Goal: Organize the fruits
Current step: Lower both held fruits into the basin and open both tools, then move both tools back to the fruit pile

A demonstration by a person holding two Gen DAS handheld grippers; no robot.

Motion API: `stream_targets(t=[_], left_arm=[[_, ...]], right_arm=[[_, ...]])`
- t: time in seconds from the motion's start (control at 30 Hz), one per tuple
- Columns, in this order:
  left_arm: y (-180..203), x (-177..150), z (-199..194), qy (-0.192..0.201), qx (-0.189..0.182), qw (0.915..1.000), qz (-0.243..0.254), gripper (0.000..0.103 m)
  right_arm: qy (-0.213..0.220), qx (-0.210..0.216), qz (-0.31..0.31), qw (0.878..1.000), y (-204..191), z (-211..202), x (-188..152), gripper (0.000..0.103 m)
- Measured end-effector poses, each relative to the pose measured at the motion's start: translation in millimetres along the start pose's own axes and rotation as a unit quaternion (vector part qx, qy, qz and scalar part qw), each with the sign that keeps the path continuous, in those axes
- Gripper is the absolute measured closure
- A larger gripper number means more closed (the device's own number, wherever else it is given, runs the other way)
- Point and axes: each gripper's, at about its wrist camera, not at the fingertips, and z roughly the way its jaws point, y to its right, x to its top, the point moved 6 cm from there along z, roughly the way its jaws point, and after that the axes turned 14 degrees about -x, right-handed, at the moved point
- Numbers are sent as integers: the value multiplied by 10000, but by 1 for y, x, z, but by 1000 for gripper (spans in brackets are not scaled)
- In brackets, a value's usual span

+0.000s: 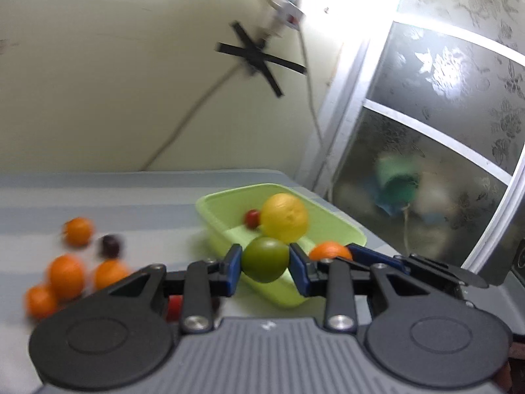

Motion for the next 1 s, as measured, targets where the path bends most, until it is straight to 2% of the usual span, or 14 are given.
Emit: stream_targets(t=[0.13, 0.2, 0.33, 0.4, 0.47, 0.53, 0.67, 0.77, 0.83, 0.9, 1.0], left_arm=[[7, 3, 42, -245, -18, 9996, 169, 72], [10, 1, 55, -325, -106, 9992, 226, 72], [7, -5, 72, -494, 30, 9984, 268, 70], [6, -7, 78, -541, 66, 9982, 254, 66], [9, -7, 77, -531, 68, 9981, 301, 58], [13, -6, 72, -473, 67, 9980, 404, 55], [18, -6, 46, -268, 2, 9986, 459, 55], [8, -7, 3, 88, 90, 9994, 323, 55], [-10, -7, -29, 346, 318, 9989, 76, 55], [-36, -10, -63, 580, 702, 9956, -210, 55], [-72, -21, -110, 822, 1333, 9861, -562, 57]], right_arm=[[74, -195, 33, 9998, 20, 12, 4, 74], [156, -303, -30, 9994, 25, 15, 5, 78], [56, -497, -15, 9987, 36, 27, 2, 78], [5, -697, -21, 9976, 43, 30, -3, 78], [-27, -742, 168, 9971, 51, 29, -5, 77], [-13, -771, 311, 9965, 54, 25, -7, 77], [18, -722, 431, 9965, 51, 16, -8, 77], [108, -547, 432, 9975, 41, 7, -5, 77], [159, -366, 370, 9985, 30, 2, -3, 77], [171, -153, 284, 9993, 16, -3, -2, 77], [108, 194, 99, 9997, -11, -6, -4, 77]])
